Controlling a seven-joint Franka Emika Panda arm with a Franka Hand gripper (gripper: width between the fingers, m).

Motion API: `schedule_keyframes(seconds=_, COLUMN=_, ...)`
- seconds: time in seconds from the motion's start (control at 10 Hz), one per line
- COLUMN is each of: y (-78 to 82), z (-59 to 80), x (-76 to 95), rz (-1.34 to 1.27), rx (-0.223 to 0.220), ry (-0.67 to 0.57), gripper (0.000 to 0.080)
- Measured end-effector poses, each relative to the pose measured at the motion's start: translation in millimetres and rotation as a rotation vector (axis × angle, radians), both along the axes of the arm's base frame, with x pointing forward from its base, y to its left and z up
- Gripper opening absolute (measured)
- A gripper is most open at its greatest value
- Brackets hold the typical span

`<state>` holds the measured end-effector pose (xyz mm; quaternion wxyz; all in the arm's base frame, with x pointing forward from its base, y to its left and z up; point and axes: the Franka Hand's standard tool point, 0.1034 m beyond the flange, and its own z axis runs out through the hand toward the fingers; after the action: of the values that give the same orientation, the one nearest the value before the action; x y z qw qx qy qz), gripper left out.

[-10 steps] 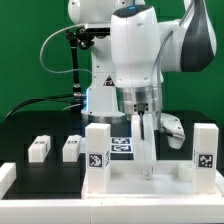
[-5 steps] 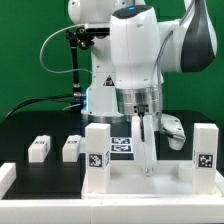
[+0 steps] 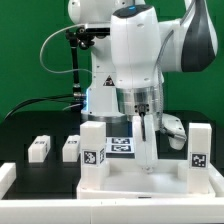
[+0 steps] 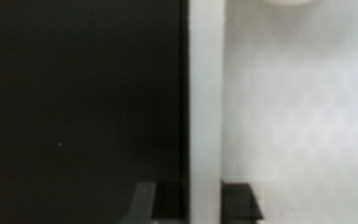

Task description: Assemble desk

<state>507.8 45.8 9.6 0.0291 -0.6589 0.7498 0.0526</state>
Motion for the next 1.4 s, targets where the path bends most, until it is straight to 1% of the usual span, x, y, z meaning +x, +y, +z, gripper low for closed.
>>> schedule_keyframes(seconds=0.7, y=0.0, z=0.0, x=0.0, rz=0.002, rx=0.0, ry=0.0, gripper=0.0067)
schedule_keyframes(seconds=0.8, y=-1.5, z=0.2, x=0.3, rz=0.048, rx=0.0, ry=-0.007, gripper=0.0067)
schedule_keyframes(seconds=0.9, y=-10.7, z=2.5, x=-0.4, rz=0.191, rx=0.004, ry=-0.029, gripper=0.0067)
schedule_keyframes(seconds=1.0, y=-26.0, z=4.3, x=-4.2, rz=0.351, rx=0.003, ry=-0.059, gripper=0.0066)
schedule_keyframes(seconds=1.1, y=-43.0, z=5.5, x=-13.2, rz=0.497, rx=0.011, ry=-0.071, gripper=0.0067)
schedule_keyframes(seconds=1.2, y=-53.9, z=3.8, x=-18.2, rz=0.603, rx=0.018, ry=-0.077, gripper=0.0067)
schedule_keyframes(seconds=1.3, y=-60.8, z=0.8, x=-23.5, rz=0.725, rx=0.027, ry=-0.082, gripper=0.0067)
schedule_keyframes(seconds=1.4, y=-61.4, z=-1.5, x=-25.1, rz=0.862, rx=0.034, ry=-0.095, gripper=0.0067)
